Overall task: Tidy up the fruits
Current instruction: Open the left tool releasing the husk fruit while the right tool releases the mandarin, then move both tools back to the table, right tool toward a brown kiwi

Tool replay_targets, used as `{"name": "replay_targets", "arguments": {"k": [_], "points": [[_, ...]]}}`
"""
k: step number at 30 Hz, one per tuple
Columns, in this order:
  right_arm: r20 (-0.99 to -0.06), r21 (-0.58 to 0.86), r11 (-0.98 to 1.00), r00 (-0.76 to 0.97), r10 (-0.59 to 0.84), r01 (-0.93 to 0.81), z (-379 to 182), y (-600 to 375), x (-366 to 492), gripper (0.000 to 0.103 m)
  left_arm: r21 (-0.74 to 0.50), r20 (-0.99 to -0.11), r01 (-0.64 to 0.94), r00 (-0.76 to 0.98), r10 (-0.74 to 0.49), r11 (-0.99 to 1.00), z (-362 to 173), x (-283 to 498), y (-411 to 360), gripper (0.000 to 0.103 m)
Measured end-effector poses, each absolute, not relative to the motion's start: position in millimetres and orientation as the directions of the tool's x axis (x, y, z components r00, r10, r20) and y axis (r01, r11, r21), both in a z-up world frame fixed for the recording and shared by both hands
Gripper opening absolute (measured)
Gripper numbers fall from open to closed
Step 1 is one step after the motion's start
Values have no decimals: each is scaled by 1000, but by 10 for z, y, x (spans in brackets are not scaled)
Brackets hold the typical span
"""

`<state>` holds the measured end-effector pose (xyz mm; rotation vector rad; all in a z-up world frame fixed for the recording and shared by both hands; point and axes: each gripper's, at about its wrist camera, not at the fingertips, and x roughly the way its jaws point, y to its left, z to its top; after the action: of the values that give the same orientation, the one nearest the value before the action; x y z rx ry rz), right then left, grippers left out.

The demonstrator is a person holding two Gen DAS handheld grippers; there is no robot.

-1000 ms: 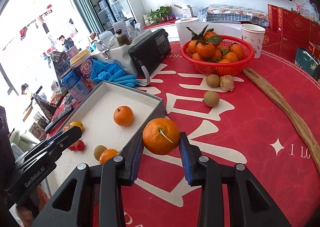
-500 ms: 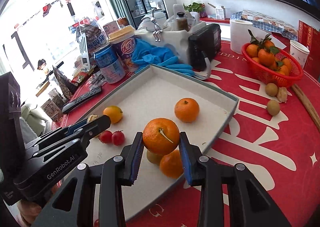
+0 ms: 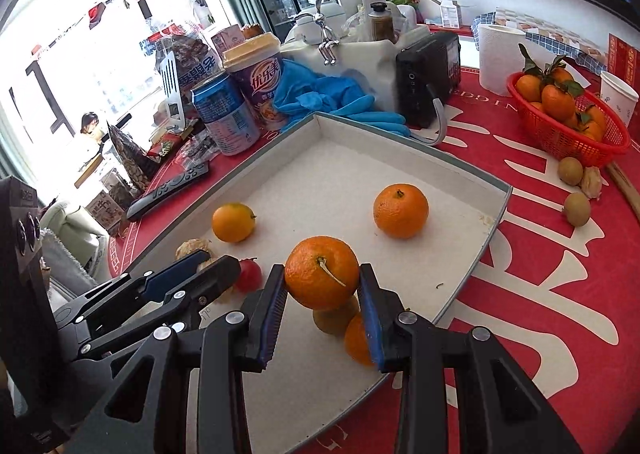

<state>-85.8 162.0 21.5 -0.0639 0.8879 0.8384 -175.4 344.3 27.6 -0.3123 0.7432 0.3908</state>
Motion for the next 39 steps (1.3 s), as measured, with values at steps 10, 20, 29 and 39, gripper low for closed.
{"name": "replay_targets", "arguments": {"k": [10,20,29,39], "points": [[-615,347,715,429,662,-607,425,1302,-758,103,-128,-703,-474,663,257,871,327,-1767,3459,79],[-711,357,893,540,451,-275,279,541,-275,103,-65,-637,-457,703,316,887,478,-1780,3285,82],[-793,234,945,517,322,-230,138,316,-254,103,13,-661,-459,662,352,888,446,-1671,3193,83],[-845,98,955,484,228,-279,-14,491,-301,103,17,-669,-472,650,360,882,435,-1677,3213,83]]}}
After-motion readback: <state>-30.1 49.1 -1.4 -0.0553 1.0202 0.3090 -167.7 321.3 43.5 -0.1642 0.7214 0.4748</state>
